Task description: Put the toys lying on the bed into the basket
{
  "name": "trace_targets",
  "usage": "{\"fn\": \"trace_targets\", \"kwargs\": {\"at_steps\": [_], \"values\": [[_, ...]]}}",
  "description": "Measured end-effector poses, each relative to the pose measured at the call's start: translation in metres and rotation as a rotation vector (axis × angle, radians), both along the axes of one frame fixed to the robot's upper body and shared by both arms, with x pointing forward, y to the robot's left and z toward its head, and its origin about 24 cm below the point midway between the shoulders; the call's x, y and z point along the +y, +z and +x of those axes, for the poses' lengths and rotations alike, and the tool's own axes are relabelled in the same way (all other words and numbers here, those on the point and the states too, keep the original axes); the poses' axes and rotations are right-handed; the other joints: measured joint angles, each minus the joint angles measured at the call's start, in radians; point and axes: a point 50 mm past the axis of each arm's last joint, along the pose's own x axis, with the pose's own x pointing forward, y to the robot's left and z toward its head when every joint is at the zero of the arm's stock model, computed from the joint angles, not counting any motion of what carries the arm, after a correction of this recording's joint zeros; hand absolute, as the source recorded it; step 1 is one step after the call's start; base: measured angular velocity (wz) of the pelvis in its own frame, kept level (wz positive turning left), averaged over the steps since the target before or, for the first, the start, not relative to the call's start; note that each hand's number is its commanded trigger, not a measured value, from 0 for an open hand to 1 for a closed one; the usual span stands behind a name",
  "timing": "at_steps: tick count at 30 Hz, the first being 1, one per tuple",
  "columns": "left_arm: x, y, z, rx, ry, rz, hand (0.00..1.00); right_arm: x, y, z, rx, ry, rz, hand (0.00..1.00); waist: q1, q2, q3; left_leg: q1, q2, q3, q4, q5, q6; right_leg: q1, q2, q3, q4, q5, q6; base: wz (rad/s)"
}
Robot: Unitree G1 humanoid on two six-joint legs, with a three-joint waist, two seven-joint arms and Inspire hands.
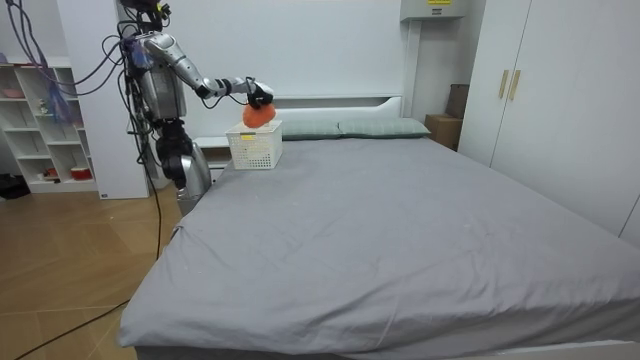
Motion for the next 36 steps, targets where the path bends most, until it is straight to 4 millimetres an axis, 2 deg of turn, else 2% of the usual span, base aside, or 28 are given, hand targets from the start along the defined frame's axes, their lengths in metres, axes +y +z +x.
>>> {"fn": "trace_targets", "kwargs": {"at_steps": [2, 7, 8, 9, 10, 17, 26, 31, 36], "values": [[-0.001, 0.000, 0.003, -0.007, -0.013, 0.001, 0.00, 0.002, -0.005, -0.001, 0.014, 0.011, -0.042, 1.00, 0.003, -0.005, -0.0032, -0.008, -0.003, -0.012, 0.010, 0.000, 0.000, -0.001, -0.001, -0.002, 0.001, 0.000, 0.000, 0.18], [-0.001, 0.000, 0.003, -0.002, -0.026, 0.003, 0.00, 0.002, -0.018, -0.001, 0.068, 0.008, -0.076, 1.00, 0.012, -0.002, -0.0013, -0.008, -0.009, -0.020, 0.021, 0.001, 0.001, 0.008, -0.003, -0.001, 0.001, 0.000, 0.000, 0.08], [-0.002, 0.000, 0.001, 0.004, -0.037, 0.004, 0.00, 0.001, -0.022, -0.001, 0.082, 0.002, -0.081, 0.63, 0.011, 0.000, 0.0001, -0.008, -0.010, -0.022, 0.021, 0.002, 0.002, 0.009, -0.004, -0.001, 0.001, 0.000, 0.000, 0.03], [-0.003, 0.000, 0.001, 0.008, -0.047, 0.003, 0.00, -0.001, -0.025, -0.001, 0.095, -0.001, -0.085, 0.12, 0.011, 0.003, 0.0021, -0.009, -0.010, -0.022, 0.022, 0.002, 0.002, 0.009, -0.004, 0.000, 0.001, 0.000, 0.000, 0.00], [-0.003, 0.000, 0.001, 0.009, -0.050, 0.002, 0.00, -0.001, -0.026, -0.001, 0.101, -0.001, -0.086, 0.00, 0.011, 0.004, 0.0030, -0.009, -0.010, -0.023, 0.022, 0.002, 0.002, 0.009, -0.004, 0.000, 0.001, 0.000, 0.000, 0.00], [-0.004, 0.000, 0.003, 0.004, -0.053, 0.002, 0.00, -0.004, -0.033, -0.002, 0.132, -0.008, -0.095, 0.00, 0.008, 0.013, 0.0088, -0.009, -0.010, -0.023, 0.018, 0.002, 0.001, 0.007, -0.004, 0.000, 0.000, 0.000, 0.000, 0.00], [-0.005, 0.000, 0.006, 0.002, -0.079, 0.003, 0.00, -0.003, -0.034, -0.002, 0.144, -0.004, -0.077, 0.00, 0.006, 0.010, 0.0070, -0.009, -0.010, -0.021, 0.019, 0.002, 0.002, 0.008, -0.004, 0.001, 0.000, 0.000, 0.000, 0.00], [-0.005, 0.000, 0.007, 0.000, -0.081, 0.004, 0.00, -0.003, -0.034, -0.003, 0.146, -0.003, -0.078, 0.00, 0.003, 0.013, 0.0071, -0.009, -0.010, -0.021, 0.020, 0.002, 0.002, 0.013, -0.004, 0.001, 0.000, 0.000, 0.000, 0.00], [-0.005, 0.000, 0.008, -0.002, -0.081, 0.004, 0.00, -0.003, -0.034, -0.002, 0.144, -0.001, -0.076, 0.00, -0.005, 0.020, 0.0037, -0.008, -0.011, -0.023, 0.021, 0.002, 0.002, 0.015, -0.004, 0.002, 0.000, 0.000, 0.000, 0.00]]}}
